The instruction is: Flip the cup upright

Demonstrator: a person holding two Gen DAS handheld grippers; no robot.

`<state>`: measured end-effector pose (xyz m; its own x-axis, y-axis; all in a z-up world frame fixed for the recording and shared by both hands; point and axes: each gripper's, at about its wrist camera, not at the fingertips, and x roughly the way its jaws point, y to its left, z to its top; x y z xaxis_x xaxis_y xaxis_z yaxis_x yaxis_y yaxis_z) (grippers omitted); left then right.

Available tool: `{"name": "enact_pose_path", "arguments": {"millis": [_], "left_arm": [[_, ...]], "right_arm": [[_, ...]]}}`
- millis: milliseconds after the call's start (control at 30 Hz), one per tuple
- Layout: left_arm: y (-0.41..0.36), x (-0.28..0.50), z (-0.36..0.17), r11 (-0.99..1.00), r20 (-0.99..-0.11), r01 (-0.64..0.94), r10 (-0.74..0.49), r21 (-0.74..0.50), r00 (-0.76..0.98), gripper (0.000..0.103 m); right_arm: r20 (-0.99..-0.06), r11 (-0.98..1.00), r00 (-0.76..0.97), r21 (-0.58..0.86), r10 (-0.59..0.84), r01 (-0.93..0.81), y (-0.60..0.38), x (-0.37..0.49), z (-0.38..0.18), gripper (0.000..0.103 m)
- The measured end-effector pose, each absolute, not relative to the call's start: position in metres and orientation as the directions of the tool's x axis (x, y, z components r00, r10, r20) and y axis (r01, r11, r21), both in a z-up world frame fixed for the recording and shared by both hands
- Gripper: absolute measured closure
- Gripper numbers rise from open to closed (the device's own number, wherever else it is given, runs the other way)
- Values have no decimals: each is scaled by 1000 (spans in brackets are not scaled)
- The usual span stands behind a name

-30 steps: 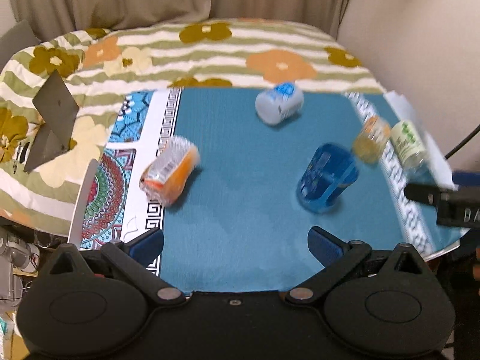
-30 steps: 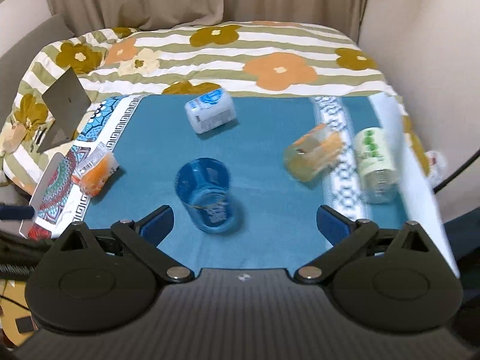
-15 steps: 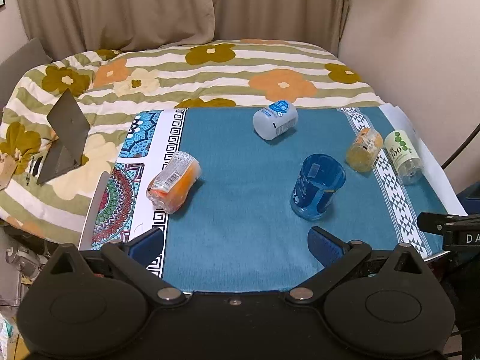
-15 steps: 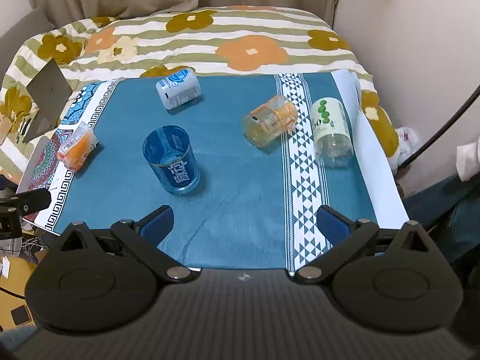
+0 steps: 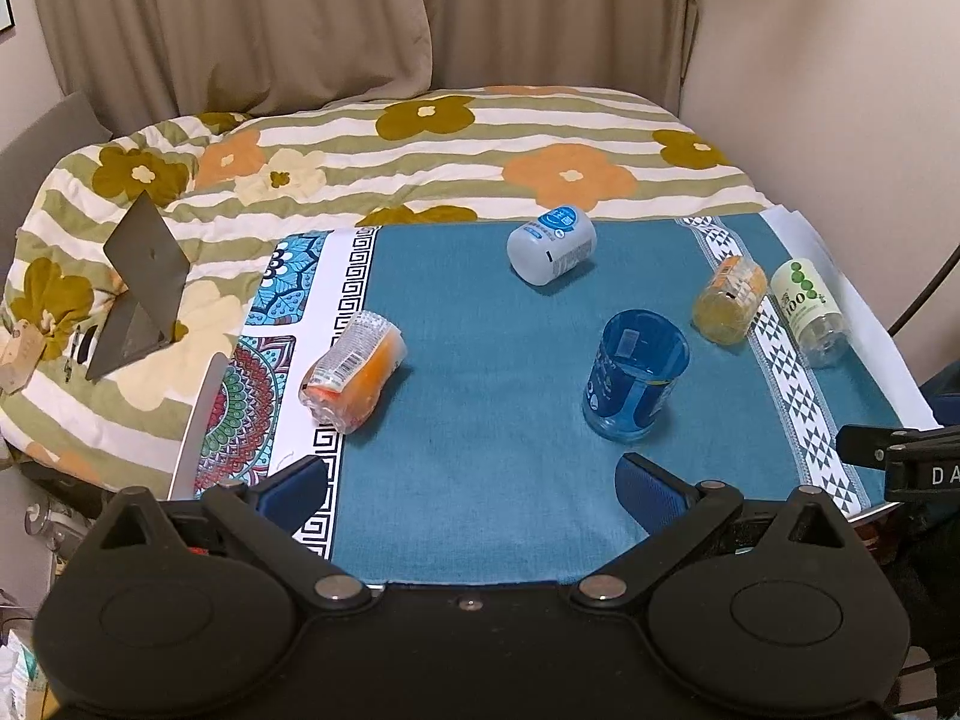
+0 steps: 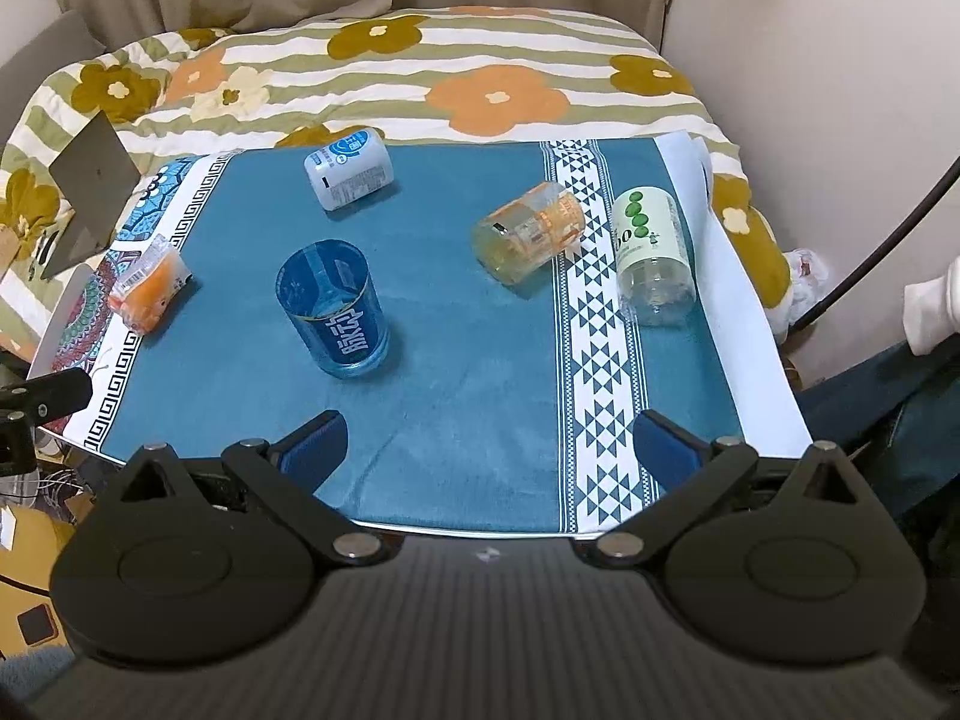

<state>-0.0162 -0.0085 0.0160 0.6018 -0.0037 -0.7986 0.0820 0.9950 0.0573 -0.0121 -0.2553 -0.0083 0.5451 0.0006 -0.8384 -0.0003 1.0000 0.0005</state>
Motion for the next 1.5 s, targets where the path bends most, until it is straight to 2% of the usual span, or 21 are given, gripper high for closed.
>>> {"name": "enact_pose_path", "arguments": {"millis": [1500], "left_arm": [[-1, -4, 15, 997, -796, 49, 21, 64, 604, 0]], "right_arm": [[-845, 1000, 534, 5, -2, 12, -251, -4, -13, 0]]}}
